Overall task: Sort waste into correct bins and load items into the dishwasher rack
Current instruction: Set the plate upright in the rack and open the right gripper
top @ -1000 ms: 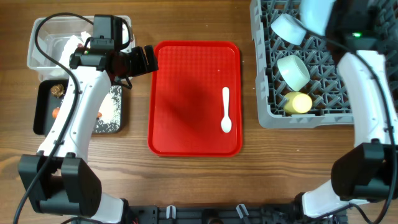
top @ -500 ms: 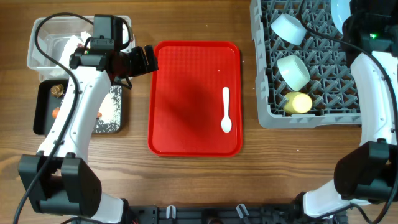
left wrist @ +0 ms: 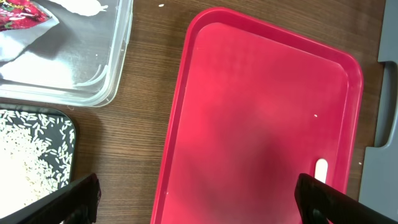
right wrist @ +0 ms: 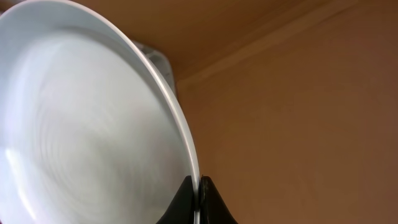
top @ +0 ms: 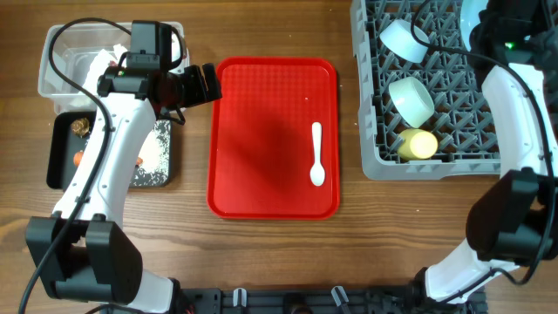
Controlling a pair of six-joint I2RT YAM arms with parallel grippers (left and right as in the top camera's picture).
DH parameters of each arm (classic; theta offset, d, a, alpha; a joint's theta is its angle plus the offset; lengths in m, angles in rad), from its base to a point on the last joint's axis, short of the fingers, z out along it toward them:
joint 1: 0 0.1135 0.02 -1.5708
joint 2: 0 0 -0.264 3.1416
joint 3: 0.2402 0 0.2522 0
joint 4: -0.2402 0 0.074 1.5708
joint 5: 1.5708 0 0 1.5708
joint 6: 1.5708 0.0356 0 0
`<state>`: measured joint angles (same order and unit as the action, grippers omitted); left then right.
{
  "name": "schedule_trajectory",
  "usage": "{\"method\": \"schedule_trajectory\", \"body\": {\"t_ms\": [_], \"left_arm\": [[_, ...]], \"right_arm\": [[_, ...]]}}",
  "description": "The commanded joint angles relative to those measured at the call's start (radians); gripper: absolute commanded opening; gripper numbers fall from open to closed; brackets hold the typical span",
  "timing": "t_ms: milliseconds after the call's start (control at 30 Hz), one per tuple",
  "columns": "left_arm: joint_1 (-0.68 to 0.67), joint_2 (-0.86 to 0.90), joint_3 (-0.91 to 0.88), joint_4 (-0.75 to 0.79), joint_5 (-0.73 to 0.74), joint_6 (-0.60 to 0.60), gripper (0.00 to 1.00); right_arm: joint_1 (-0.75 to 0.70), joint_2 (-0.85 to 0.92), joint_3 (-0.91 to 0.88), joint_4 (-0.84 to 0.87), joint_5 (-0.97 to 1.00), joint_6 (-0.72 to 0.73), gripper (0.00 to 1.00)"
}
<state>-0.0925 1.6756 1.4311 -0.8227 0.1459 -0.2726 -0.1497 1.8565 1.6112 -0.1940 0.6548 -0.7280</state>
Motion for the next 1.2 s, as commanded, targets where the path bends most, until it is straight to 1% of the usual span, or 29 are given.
{"method": "schedule_trajectory", "body": {"t_ms": [0, 167, 367, 400, 433, 467, 500, 533, 567, 600, 633, 800, 933, 967, 1033, 1100, 1167], "left_arm": [[-0.003, -0.006, 0.007, 0.002, -0.010, -0.009, 1.00], [-0.003, -0.006, 0.007, 0.002, -0.010, -0.009, 1.00], [-0.003, -0.006, 0.007, 0.002, -0.010, -0.009, 1.00], [-0.003, -0.006, 0.007, 0.002, -0.010, -0.009, 1.00], [-0.003, -0.006, 0.007, 0.002, -0.010, -0.009, 1.00], [-0.003, -0.006, 0.007, 0.002, -0.010, -0.009, 1.00], [-0.003, -0.006, 0.007, 0.002, -0.010, -0.009, 1.00], [-0.003, -0.006, 0.007, 0.002, -0.010, -0.009, 1.00], [-0.003, -0.006, 0.007, 0.002, -0.010, -0.009, 1.00], [-0.003, -0.006, 0.007, 0.002, -0.010, -0.009, 1.00], [-0.003, -0.006, 0.007, 0.002, -0.010, -0.009, 1.00], [-0.003, -0.006, 0.007, 0.002, -0.010, -0.009, 1.00], [-0.003, -0.006, 0.007, 0.002, -0.010, -0.009, 1.00], [-0.003, -0.006, 0.007, 0.002, -0.010, -0.009, 1.00], [-0.003, -0.006, 0.007, 0.002, -0.010, -0.009, 1.00], [-0.003, -0.006, 0.007, 0.002, -0.010, -0.009, 1.00], [-0.003, -0.006, 0.007, 0.002, -0.010, -0.009, 1.00]], "right_arm": [[-0.013, 0.043, 0.017, 0.007, 0.027, -0.002, 0.04], [-0.016, 0.072, 0.017, 0.007, 0.027, 0.006, 0.04], [-0.016, 0.100, 0.017, -0.001, 0.026, 0.075, 0.04], [-0.015, 0.101, 0.017, -0.003, 0.025, 0.092, 0.13], [-0.015, 0.102, 0.017, -0.004, 0.025, 0.124, 0.29], [-0.015, 0.102, 0.017, -0.003, 0.025, 0.159, 0.50], [-0.015, 0.102, 0.017, -0.001, 0.026, 0.185, 0.67], [-0.015, 0.101, 0.017, 0.002, 0.026, 0.220, 0.82], [-0.015, 0.101, 0.017, 0.003, 0.026, 0.238, 0.91], [-0.015, 0.101, 0.017, 0.004, 0.026, 0.252, 0.97], [-0.015, 0.101, 0.018, 0.005, 0.026, 0.270, 1.00], [-0.014, 0.084, 0.018, 0.008, 0.026, 0.319, 0.99], [-0.014, 0.038, 0.018, 0.019, 0.026, 0.363, 1.00], [-0.014, 0.018, 0.018, 0.020, 0.026, 0.400, 1.00], [-0.012, -0.045, 0.018, -0.008, 0.010, 0.591, 1.00], [-0.005, -0.108, 0.018, -0.084, -0.113, 0.700, 1.00], [0.003, -0.165, 0.018, -0.164, -0.293, 0.745, 1.00]]}}
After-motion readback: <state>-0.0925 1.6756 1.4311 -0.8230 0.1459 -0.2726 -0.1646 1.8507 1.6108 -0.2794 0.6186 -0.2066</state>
